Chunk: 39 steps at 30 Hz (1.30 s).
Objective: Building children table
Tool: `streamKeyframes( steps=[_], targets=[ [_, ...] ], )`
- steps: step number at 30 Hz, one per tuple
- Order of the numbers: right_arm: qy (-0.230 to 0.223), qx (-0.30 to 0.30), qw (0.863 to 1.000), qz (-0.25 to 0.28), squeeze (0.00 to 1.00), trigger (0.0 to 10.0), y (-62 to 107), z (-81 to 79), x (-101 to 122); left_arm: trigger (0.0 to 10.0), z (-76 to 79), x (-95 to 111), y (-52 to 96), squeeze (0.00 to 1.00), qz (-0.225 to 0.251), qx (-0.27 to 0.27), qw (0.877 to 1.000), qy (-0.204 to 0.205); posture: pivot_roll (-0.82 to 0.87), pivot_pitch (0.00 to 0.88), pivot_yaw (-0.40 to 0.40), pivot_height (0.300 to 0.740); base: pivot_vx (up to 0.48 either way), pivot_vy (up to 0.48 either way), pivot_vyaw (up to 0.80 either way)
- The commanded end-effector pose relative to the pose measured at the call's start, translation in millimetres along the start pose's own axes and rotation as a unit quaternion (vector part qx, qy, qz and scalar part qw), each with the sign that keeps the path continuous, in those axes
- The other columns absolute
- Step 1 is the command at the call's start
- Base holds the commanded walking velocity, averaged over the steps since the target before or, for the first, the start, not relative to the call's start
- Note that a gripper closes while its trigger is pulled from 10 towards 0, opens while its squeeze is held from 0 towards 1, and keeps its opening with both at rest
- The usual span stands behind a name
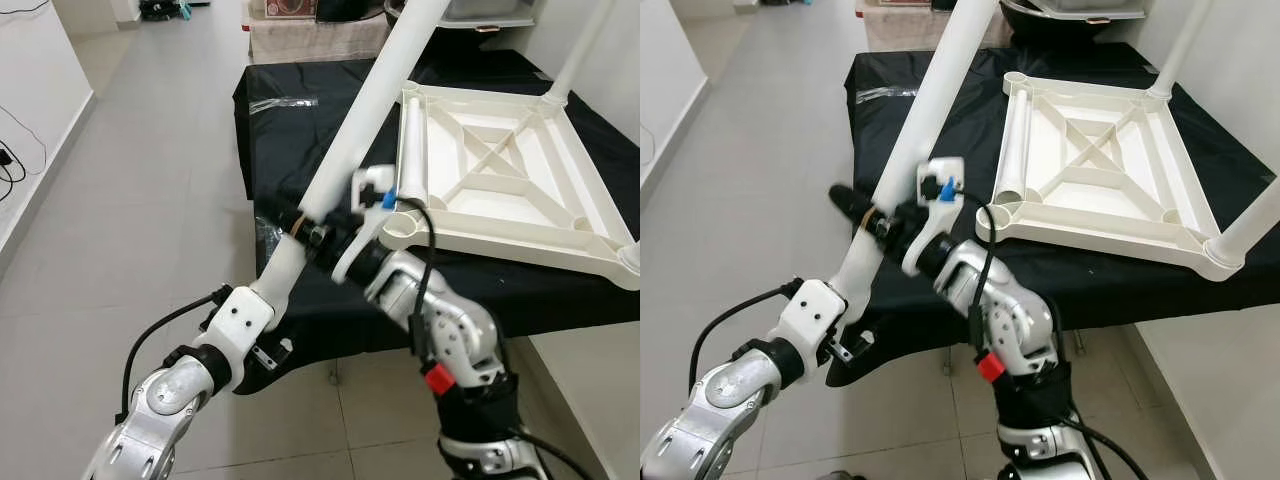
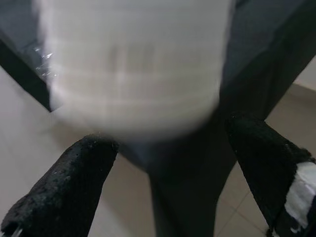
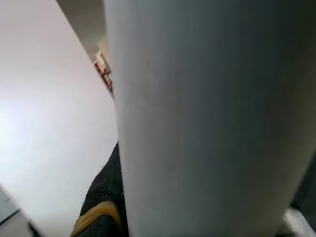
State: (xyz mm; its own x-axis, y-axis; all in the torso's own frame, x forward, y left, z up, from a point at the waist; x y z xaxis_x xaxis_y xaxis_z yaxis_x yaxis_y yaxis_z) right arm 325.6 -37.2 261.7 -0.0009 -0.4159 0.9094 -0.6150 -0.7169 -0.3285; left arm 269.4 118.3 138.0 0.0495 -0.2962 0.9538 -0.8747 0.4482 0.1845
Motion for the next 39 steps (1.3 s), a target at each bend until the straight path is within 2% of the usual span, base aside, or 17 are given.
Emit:
streamKeyframes(
  steps=[1,2,3,4,5,7,8,11,13,17,21,38,39],
  targets=[
    [0.0,-0.005,1.0,0.004,0.0,0.0,0.4,3.6,0,10.0,-5.3,-8,2.2,1.0,-0.018,0.013,1.0,-0.009,0.13,0.124,-0.036,0.74,0.0,0.0,0.0],
    [0.012,-0.017,1.0,0.008,0.0,0.0,0.6,10.3,5,10.0,-14.6,-8,4.3,0.0,-0.018,0.035,0.999,-0.015,0.13,0.123,-0.038,0.74,0.0,0.0,0.0],
    [0.042,-0.051,0.998,0.018,0.0,0.0,1.3,22.9,13,10.0,-27.8,-6,7.7,0.0,-0.013,0.073,0.997,-0.019,0.13,0.122,-0.041,0.74,0.0,0.0,0.0],
    [0.042,-0.051,0.998,0.018,0.0,0.0,1.3,22.9,13,10.0,-27.8,-6,7.7,0.0,-0.013,0.073,0.997,-0.019,0.13,0.122,-0.041,0.74,0.0,0.0,0.0],
    [0.085,-0.1,0.991,0.034,0.0,0.0,2.9,39.7,27,10.0,-44.9,-3,13.4,0.0,-0.002,0.131,0.991,-0.013,0.13,0.123,-0.04,0.74,0.0,0.0,0.0],
    [0.085,-0.1,0.991,0.034,0.0,0.0,2.9,39.7,27,10.0,-44.9,-3,13.4,0.0,-0.002,0.131,0.991,-0.013,0.13,0.123,-0.04,0.74,0.0,0.0,0.0],
    [0.113,-0.134,0.984,0.043,0.0,10.0,4.5,49.2,34,10.0,-51.7,3,16.1,0.0,0.015,0.163,0.987,-0.007,0.13,0.121,-0.042,0.74,0.0,0.0,0.0],
    [0.186,-0.208,0.958,0.064,0.0,10.0,10.7,66.3,52,10.0,-62.3,20,20.6,0.0,0.06,0.228,0.971,0.024,0.13,0.12,-0.047,0.74,0.0,0.0,0.0],
    [0.186,-0.208,0.958,0.064,0.0,10.0,10.7,66.3,52,10.0,-62.3,20,20.6,0.0,0.06,0.228,0.971,0.024,0.13,0.12,-0.047,0.74,0.0,0.0,0.0],
    [0.215,-0.224,0.948,0.066,0.0,10.0,12.7,67.2,55,10.0,-65.7,27,21.6,0.0,0.075,0.252,0.964,0.03,0.13,0.116,-0.048,0.74,0.0,-0.079,0.0],
    [0.233,-0.219,0.945,0.063,0.0,10.0,12.7,65.3,51,10.0,-67.0,31,21.4,0.0,0.084,0.26,0.962,0.031,0.13,0.113,-0.053,0.74,0.132,-0.374,0.0],
    [0.253,-0.213,0.941,0.07,0.0,10.0,7.3,64.7,50,10.0,-73.3,32,22.8,0.0,0.09,0.278,0.956,0.033,0.12,0.097,-0.055,0.74,0.343,-0.326,0.0],
    [0.254,-0.212,0.941,0.072,0.0,10.0,6.7,64.7,51,10.0,-75.3,33,23.7,0.0,0.094,0.286,0.953,0.035,0.12,0.095,-0.056,0.74,0.405,-0.255,0.0]
  ],
)
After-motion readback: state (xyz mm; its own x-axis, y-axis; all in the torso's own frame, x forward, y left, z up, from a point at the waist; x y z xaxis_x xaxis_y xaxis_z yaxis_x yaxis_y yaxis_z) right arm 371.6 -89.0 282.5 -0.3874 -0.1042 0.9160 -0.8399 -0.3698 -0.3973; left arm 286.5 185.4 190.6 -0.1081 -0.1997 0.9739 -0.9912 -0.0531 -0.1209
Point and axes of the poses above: a point about 5 cm out from each wrist's last joint towards the gripper, its own y axis pointing back from the gripper into the wrist, its own x axis along the axis of the wrist's last joint, z = x × y, the point moved 3 cm from there along -y, pointing out of the wrist towards the gripper, and after that the axes turned 4 degrees about y, right-handed, at the moved point
